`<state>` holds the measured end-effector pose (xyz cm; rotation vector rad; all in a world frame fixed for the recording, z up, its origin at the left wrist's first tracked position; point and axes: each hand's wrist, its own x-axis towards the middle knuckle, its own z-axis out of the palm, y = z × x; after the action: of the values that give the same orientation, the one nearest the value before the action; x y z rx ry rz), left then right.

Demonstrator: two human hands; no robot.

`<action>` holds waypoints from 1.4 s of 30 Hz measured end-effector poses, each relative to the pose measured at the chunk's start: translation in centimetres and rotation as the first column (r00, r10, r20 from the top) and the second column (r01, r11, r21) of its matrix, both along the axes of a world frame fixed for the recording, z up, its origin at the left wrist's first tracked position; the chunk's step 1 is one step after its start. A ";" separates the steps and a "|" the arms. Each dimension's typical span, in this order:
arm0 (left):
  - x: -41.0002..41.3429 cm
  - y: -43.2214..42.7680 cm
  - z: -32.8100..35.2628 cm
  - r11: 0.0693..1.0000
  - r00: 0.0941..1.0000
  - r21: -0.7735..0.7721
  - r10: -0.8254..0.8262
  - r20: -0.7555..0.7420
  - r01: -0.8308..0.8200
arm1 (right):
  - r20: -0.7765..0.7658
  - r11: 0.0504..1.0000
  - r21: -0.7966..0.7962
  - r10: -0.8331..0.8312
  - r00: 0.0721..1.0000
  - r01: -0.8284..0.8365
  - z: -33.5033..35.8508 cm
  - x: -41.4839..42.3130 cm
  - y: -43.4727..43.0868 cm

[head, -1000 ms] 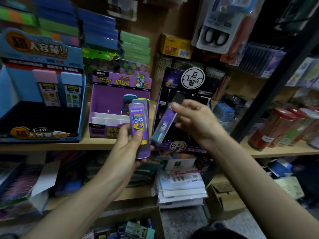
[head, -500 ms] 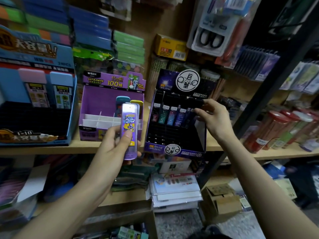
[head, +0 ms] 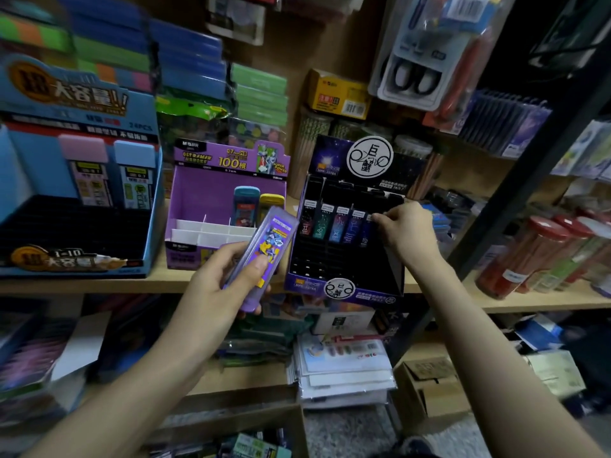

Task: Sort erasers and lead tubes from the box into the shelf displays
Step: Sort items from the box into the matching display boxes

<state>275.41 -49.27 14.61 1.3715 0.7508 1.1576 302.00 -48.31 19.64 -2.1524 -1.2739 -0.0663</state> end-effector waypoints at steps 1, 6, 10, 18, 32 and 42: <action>-0.1 0.1 0.0 1.000 1.000 0.010 0.002 -0.013 -0.002 | 0.020 0.999 -0.023 -0.025 0.999 0.026 0.4 -0.2 -0.2; -1.2 0.5 0.5 0.998 0.995 0.054 -0.037 -0.090 0.042 | 0.108 0.984 0.115 0.122 0.987 -0.134 3.9 -3.4 -1.7; -1.8 0.4 1.4 0.984 0.981 0.138 -0.087 -0.173 0.112 | -0.087 0.715 0.022 0.697 0.712 -0.698 4.4 -9.1 -3.0; -4.1 1.1 1.7 0.982 0.985 0.115 0.160 -0.063 -0.152 | -0.458 0.709 0.196 0.677 0.576 -0.677 1.5 -12.7 -3.1; -7.1 1.5 1.9 0.998 0.999 -0.051 0.042 0.024 -0.040 | -0.569 0.739 0.333 0.653 0.500 -0.586 0.0 -17.8 -2.1; -10.1 4.5 1.4 0.946 0.927 0.088 0.323 -0.192 -0.312 | -0.231 0.753 0.462 0.612 0.756 -0.468 2.9 -16.6 3.7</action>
<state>265.27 -44.81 16.02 1.4663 1.1287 1.3077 285.35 -44.65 22.57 -1.3087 -1.4719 0.3083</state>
